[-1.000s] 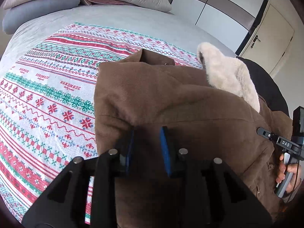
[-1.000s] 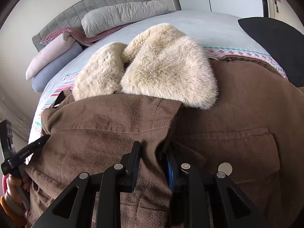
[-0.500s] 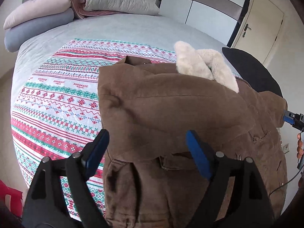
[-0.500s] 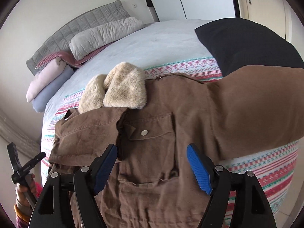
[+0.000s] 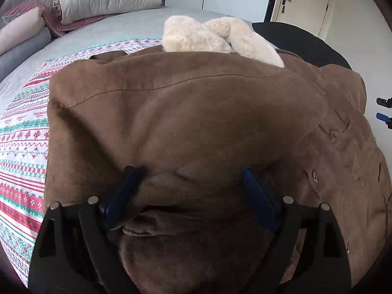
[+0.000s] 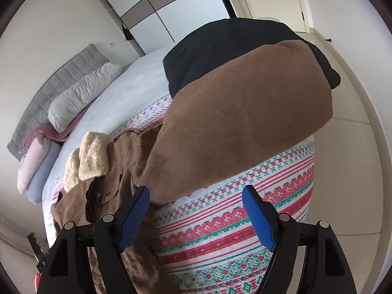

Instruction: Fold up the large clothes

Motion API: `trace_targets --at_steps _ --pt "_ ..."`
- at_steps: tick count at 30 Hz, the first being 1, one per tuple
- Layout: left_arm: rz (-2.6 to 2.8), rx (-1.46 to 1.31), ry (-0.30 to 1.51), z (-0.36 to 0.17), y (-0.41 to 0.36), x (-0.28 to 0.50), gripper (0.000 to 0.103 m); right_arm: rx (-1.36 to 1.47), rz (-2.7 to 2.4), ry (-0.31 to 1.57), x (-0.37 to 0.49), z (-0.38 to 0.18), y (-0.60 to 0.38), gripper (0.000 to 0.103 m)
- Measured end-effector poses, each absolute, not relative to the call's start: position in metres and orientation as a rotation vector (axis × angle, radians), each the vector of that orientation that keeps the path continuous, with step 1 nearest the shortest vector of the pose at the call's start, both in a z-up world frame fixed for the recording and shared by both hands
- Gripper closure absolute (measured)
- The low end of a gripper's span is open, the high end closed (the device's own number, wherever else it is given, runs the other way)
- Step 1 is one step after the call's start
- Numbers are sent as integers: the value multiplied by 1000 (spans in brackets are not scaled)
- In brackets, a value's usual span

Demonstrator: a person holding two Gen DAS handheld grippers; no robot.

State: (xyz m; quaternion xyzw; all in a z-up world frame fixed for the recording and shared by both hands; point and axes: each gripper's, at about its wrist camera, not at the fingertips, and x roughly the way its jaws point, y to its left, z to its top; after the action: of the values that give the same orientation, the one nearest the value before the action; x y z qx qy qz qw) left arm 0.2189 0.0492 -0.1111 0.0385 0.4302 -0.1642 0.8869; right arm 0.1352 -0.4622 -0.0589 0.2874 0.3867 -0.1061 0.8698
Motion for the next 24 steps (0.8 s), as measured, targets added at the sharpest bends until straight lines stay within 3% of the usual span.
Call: trace_targets --at_steps 12,24 --pt "-350 -76 883 -35 46 215 10 805 -411 699 131 -102 -572 24" --pt "-349 -87 901 -52 16 225 10 1025 -386 546 147 -145 -611 26"
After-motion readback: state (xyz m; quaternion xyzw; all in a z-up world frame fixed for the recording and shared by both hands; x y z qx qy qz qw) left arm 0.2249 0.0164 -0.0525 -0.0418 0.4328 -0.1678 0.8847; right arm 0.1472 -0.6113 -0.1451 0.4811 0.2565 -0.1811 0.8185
